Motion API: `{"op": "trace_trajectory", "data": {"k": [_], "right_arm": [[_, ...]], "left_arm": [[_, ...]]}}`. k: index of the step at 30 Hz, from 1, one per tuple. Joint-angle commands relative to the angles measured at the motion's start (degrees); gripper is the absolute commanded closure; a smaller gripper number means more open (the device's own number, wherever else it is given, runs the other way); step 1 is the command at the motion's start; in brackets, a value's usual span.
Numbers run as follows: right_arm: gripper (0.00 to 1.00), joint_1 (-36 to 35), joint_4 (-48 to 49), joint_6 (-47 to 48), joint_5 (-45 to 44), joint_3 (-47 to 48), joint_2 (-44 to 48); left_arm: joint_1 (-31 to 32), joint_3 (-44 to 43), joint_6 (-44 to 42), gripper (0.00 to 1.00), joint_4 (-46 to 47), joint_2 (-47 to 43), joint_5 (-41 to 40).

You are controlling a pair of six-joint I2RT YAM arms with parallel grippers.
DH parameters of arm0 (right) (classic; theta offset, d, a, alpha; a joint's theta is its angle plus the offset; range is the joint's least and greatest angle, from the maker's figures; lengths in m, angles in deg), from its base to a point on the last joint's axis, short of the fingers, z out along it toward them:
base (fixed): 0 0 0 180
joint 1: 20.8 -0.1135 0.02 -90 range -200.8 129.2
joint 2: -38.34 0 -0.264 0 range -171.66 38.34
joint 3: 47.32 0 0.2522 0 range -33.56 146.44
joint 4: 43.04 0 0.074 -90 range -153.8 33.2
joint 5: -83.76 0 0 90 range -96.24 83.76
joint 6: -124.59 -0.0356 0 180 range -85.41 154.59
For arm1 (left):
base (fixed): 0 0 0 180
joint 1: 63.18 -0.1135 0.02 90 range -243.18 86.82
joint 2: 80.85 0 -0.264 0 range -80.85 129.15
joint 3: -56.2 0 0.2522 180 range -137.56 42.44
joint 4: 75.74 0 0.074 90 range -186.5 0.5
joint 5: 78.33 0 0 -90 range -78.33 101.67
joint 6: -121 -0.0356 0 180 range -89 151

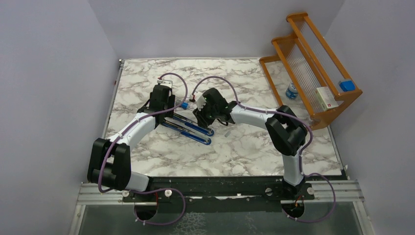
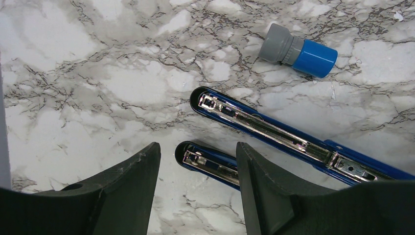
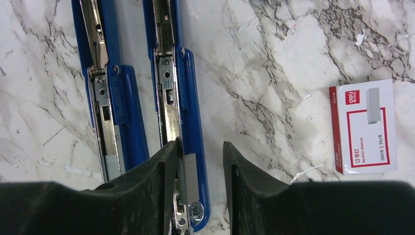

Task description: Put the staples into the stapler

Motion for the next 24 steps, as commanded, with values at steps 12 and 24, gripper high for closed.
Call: {"op": "trace_trajectory", "data": {"k": [12, 24], "right_arm": [[0.59, -0.25, 0.06, -0.77, -0.66, -1.8, 5.22], [0.58, 6.85, 5.27, -10.5, 12.28, -8.52, 8.68]], "left_arm": [[0.13, -1.38, -0.68, 0.39, 0.8, -1.21, -0.58], [0.14, -1.38, -0.66, 0.39, 0.8, -1.43, -0.58]]}}
